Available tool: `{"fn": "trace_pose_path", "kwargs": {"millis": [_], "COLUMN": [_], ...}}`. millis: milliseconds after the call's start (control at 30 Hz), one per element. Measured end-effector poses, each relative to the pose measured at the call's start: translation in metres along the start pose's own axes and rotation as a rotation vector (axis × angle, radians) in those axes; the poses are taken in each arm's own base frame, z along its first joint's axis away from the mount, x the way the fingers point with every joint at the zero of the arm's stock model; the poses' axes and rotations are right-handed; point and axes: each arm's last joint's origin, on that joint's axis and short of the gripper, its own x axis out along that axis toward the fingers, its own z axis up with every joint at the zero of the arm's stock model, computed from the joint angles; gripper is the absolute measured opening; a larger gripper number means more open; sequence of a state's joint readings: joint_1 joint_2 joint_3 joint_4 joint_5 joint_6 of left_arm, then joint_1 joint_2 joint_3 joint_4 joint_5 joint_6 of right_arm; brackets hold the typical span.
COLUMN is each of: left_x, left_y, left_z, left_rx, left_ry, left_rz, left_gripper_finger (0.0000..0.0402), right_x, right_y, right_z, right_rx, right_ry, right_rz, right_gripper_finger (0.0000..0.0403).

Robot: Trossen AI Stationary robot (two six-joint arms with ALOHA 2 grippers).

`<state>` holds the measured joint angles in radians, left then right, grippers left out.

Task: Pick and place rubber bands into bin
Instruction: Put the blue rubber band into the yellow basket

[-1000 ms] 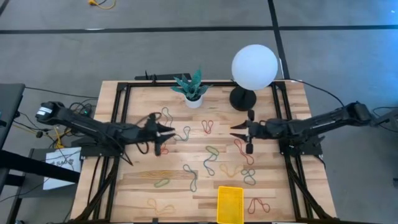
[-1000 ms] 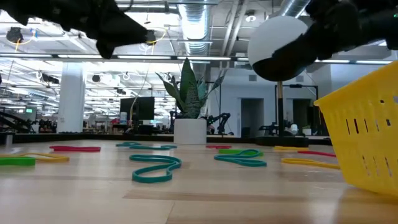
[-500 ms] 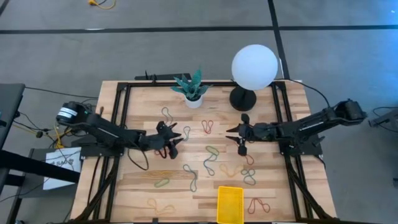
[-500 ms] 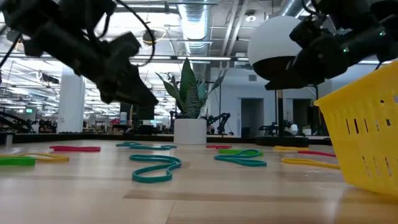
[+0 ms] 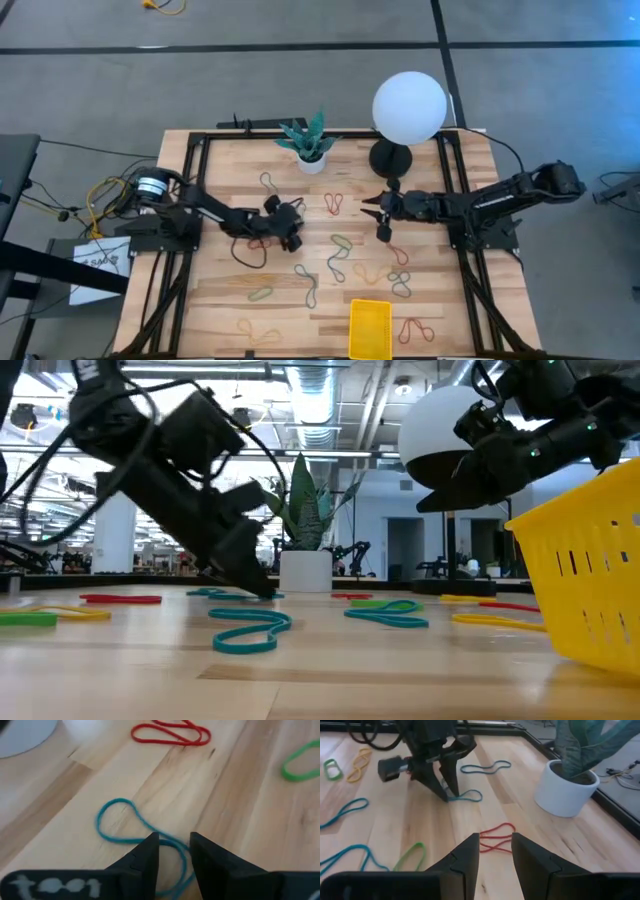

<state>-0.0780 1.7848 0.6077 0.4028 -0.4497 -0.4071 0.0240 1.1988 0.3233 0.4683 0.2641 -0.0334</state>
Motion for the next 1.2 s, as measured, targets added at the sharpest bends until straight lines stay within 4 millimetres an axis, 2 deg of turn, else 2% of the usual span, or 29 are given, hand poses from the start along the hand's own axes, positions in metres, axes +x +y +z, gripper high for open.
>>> {"fn": "trace_pose_path", "kwargs": {"millis": [200, 300, 467, 600, 700, 767, 1000, 1100, 1200], "left_x": [0.008, 0.008, 0.007, 0.006, 0.001, -0.008, -0.053, -0.073, -0.081], "left_y": [-0.005, -0.006, -0.007, -0.014, -0.025, -0.035, -0.075, -0.096, -0.117], "left_z": [0.01, 0.011, 0.01, 0.011, 0.014, 0.021, 0.068, 0.09, 0.102], "left_rx": [0.019, 0.012, 0.01, 0.025, 0.044, 0.06, 0.132, 0.177, 0.234], "left_ry": [0.163, 0.191, 0.198, 0.147, 0.085, 0.057, -0.146, -0.228, -0.262], "left_rz": [0.071, 0.081, 0.077, 0.052, 0.004, -0.047, -0.198, -0.29, -0.38], "left_gripper_finger": [0.0098, 0.008, 0.001, 0.0002, 0.0001, 0.0, 0.0, 0.0, 0.0], "right_x": [0.0, 0.0, 0.0, 0.0, -0.001, -0.004, -0.021, -0.03, -0.039], "right_y": [-0.001, -0.001, -0.001, 0.0, 0.004, 0.008, 0.018, 0.025, 0.034], "right_z": [0.0, 0.0, -0.001, -0.004, -0.006, -0.004, 0.01, 0.012, 0.008], "right_rx": [0.003, 0.003, 0.046, 0.152, 0.166, 0.162, 0.221, 0.277, 0.313], "right_ry": [0.001, 0.001, 0.007, 0.034, 0.059, 0.044, -0.044, -0.033, 0.021], "right_rz": [-0.006, -0.005, -0.003, -0.002, 0.016, 0.036, 0.108, 0.154, 0.203], "right_gripper_finger": [0.0109, 0.0109, 0.0109, 0.0109, 0.0109, 0.0109, 0.0109, 0.0109, 0.0109]}}
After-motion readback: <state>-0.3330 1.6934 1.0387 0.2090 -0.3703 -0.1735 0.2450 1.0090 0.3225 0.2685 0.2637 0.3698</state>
